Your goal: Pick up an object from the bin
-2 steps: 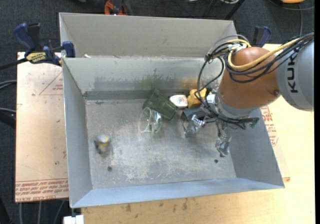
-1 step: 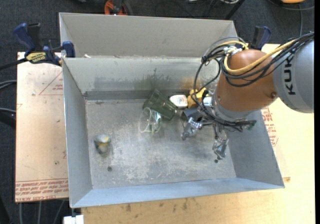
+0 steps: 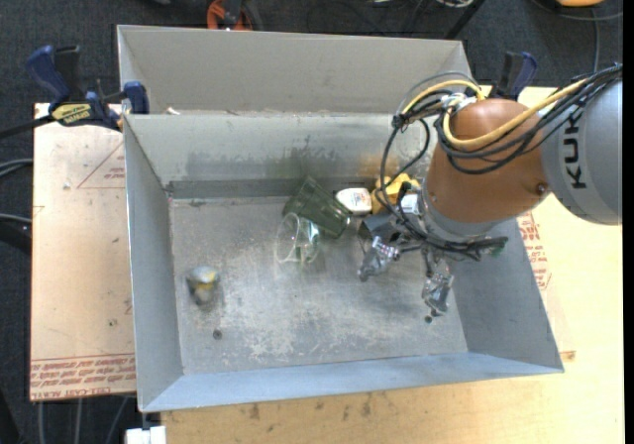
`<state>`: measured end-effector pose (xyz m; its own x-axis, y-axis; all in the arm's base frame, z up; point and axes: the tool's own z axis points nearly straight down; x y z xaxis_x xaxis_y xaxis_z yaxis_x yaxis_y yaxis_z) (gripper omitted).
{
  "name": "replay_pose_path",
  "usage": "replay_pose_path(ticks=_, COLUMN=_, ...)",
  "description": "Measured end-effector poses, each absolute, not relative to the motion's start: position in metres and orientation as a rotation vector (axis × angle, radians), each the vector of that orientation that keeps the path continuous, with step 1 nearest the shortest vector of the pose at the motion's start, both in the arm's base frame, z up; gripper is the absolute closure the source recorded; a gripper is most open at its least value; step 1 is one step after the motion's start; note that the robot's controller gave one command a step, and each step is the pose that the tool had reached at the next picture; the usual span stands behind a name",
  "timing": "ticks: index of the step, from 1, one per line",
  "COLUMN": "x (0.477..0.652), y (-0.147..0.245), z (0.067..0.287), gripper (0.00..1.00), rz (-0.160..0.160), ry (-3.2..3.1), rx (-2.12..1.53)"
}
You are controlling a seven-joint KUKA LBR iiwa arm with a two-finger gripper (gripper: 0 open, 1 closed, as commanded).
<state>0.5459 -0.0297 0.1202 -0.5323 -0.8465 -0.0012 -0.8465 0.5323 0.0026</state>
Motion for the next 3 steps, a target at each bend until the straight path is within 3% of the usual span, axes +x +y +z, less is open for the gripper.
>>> replay_pose_path(ticks=1, x=0.559, y=-0.050, z=0.165, gripper=0.00, rz=0.006, ry=-2.666, rx=1.673)
replay_pose_path(ticks=2, x=0.543, y=-0.090, z=0.153, gripper=0.00, rz=-0.003, ry=-2.802, rx=1.426)
replay_pose_path(ticks=3, x=0.610, y=-0.068, z=0.096, gripper=1.00, rz=-0.003, ry=-2.297, rx=2.149)
